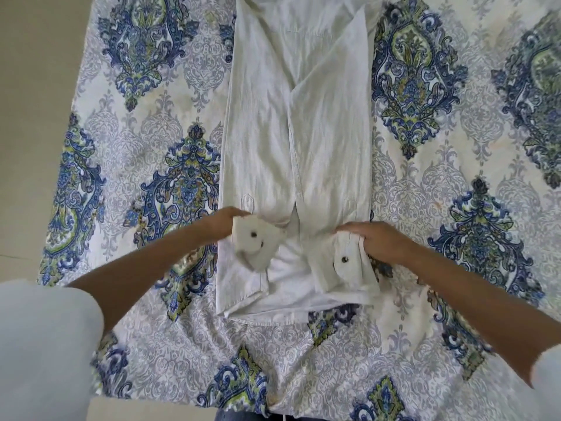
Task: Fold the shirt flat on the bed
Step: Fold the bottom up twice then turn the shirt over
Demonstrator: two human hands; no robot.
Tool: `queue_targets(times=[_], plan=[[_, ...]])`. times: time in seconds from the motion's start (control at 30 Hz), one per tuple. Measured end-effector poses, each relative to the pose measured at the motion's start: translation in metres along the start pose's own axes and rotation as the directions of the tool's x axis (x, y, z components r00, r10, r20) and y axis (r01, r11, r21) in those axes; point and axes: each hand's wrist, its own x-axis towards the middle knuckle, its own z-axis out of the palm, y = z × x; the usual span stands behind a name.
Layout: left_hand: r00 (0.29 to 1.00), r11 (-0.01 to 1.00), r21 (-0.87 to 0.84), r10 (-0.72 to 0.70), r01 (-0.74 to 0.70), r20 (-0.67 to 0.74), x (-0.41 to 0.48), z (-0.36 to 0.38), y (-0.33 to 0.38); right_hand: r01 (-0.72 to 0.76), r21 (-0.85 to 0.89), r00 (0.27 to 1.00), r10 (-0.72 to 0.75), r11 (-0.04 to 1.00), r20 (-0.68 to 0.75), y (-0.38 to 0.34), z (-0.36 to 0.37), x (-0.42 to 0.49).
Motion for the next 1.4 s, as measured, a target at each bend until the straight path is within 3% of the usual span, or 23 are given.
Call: queue_targets(times=[0.07, 0.2, 0.27, 0.4, 0.5, 0.57, 0.63, 0.73, 0.83, 0.93, 1.0, 1.1, 1.17, 1.27, 1.33, 1.4], plan=[[0.981, 0.958, -0.215, -0.183, 0.192, 0.059, 0.016, -0.024, 0.003, -0.128, 0.223, 0.991, 0.114, 0.966, 0.073, -0.007, -0.025, 0.017], [0.952, 0.904, -0.340, -0.177, 0.258, 0.250, 0.022, -0.033, 0.006, -0.199, 0.125, 0.967, 0.174, 0.972, 0.185, -0.016, -0.039, 0.034], [0.960, 0.940, -0.264, -0.154, 0.215, 0.233, 0.015, -0.021, 0.000, -0.220, 0.106, 0.964, 0.199, 0.970, 0.179, -0.011, -0.032, 0.029], [0.979, 0.992, -0.037, -0.109, 0.117, 0.171, -0.002, -0.005, -0.013, -0.217, 0.229, 0.971, 0.185, 0.949, 0.152, -0.001, -0.017, 0.015], [0.983, 0.961, 0.276, -0.035, -0.016, 0.181, -0.011, 0.000, -0.013, -0.185, 0.225, 0.981, 0.167, 0.957, 0.099, 0.001, -0.008, 0.012], [0.974, 0.864, 0.471, 0.086, -0.177, 0.207, -0.017, -0.001, -0.012, -0.162, 0.167, 0.986, 0.153, 0.972, 0.066, 0.001, -0.005, 0.011], [0.940, 0.663, 0.666, 0.245, -0.342, 0.239, -0.023, -0.002, -0.015, -0.105, 0.099, 0.994, 0.101, 0.989, 0.046, 0.001, -0.003, 0.008], [0.917, 0.377, 0.845, 0.275, -0.380, 0.289, -0.026, 0.006, -0.023, 0.033, -0.034, 0.999, -0.032, 0.999, 0.028, 0.002, 0.003, 0.003], [0.936, 0.280, 0.897, 0.191, -0.341, 0.297, -0.025, 0.028, -0.036, 0.079, -0.133, 0.997, -0.082, 0.988, -0.014, 0.003, 0.009, -0.004], [0.964, 0.290, 0.935, 0.224, -0.206, 0.143, -0.032, 0.048, -0.037, 0.074, -0.210, 0.995, -0.086, 0.975, -0.050, 0.002, 0.014, -0.010], [0.978, 0.347, 0.933, 0.208, -0.093, 0.020, -0.038, 0.056, -0.033, 0.039, -0.291, 0.996, -0.059, 0.956, -0.061, 0.002, 0.017, -0.012], [0.991, 0.431, 0.902, 0.129, -0.038, -0.020, -0.048, 0.067, -0.032, -0.071, -0.325, 0.995, 0.043, 0.943, -0.092, 0.000, 0.026, -0.019], [0.997, 0.519, 0.851, 0.059, -0.081, 0.058, -0.056, 0.069, -0.027, -0.138, -0.201, 0.975, 0.097, 0.970, -0.199, -0.002, 0.036, -0.025], [0.989, 0.721, 0.676, 0.123, -0.149, 0.086, -0.068, 0.074, -0.012, -0.232, 0.120, 0.905, 0.259, 0.965, -0.336, -0.005, 0.052, -0.038], [0.988, 0.815, 0.560, 0.136, -0.152, 0.071, -0.073, 0.080, 0.000, -0.273, 0.374, 0.866, 0.396, 0.886, -0.305, -0.009, 0.061, -0.046], [0.986, 0.861, 0.482, 0.164, -0.161, 0.036, -0.076, 0.087, 0.015, -0.302, 0.635, 0.846, 0.507, 0.711, -0.166, -0.015, 0.068, -0.058]])
